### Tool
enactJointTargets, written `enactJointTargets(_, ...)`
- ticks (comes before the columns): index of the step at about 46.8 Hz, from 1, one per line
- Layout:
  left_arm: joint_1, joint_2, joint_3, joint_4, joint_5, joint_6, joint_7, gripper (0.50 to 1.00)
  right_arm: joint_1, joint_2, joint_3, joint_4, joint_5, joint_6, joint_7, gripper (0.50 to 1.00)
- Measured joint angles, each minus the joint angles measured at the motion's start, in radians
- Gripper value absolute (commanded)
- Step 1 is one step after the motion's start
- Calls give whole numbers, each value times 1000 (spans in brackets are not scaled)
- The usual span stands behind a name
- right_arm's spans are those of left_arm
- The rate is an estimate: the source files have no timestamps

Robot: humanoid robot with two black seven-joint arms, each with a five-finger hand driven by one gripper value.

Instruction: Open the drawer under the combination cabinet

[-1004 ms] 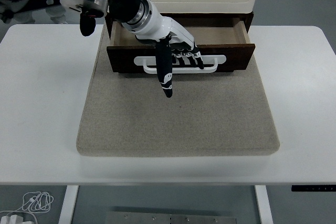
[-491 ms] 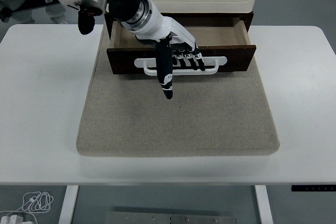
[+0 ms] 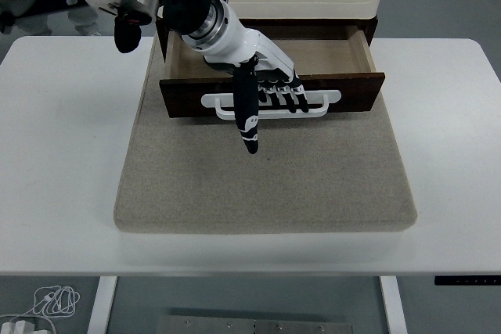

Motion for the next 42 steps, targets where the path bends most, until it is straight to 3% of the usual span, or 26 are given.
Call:
enactJointTargets(15, -4, 9, -52, 28, 1, 2, -3, 1000, 0, 0, 0, 0, 0, 0, 0, 926)
enactJointTargets(26, -4, 50, -212, 90, 13, 4, -23, 1000, -1, 0, 0, 0, 0, 0, 0, 926)
enactJointTargets(36, 12, 107, -449, 174, 16, 22, -105, 1000, -1, 0, 0, 0, 0, 0, 0, 926)
enactJointTargets(42, 13, 142, -545, 264, 16, 99, -196, 1000, 0, 0, 0, 0, 0, 0, 0, 926)
